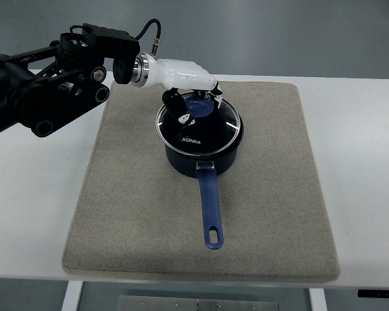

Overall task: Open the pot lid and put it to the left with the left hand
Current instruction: 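Lift the glass lid off the saucepan with the left hand, then lower the lid onto the mat beside the saucepan, nearer the left hand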

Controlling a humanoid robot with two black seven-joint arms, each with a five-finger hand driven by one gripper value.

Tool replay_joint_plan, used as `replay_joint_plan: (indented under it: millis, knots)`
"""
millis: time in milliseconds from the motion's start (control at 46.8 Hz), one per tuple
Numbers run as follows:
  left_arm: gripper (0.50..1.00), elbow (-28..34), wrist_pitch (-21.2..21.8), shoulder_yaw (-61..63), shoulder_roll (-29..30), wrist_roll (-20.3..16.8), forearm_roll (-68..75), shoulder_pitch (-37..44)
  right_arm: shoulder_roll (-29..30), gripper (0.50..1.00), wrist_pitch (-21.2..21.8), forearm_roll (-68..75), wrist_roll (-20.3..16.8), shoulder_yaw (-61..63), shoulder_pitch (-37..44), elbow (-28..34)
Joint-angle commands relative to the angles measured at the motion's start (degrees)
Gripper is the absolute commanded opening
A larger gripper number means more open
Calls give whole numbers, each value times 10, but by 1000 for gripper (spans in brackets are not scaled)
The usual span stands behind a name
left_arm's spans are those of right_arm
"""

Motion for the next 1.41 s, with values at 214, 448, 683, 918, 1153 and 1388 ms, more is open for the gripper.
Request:
replay_joint_plan:
  millis: [214,448,683,918,1153,1388]
  knots:
    - [500,-1,1,-6,16,0,-2,-8,0,915,0,0,0,0,0,0]
    - [500,-5,0,-17,47,-1,-5,-9,0,915,0,0,0,0,0,0]
    - [500,-28,-2,-45,106,-2,-5,4,0,915,0,0,0,1,0,0]
    - [500,-28,-3,-42,124,-2,-2,28,0,915,0,0,0,0,0,0]
    - [500,-25,-3,-40,150,-2,0,48,0,915,0,0,0,0,0,0]
    - [500,-24,-3,-39,170,-2,0,51,0,915,0,0,0,0,0,0]
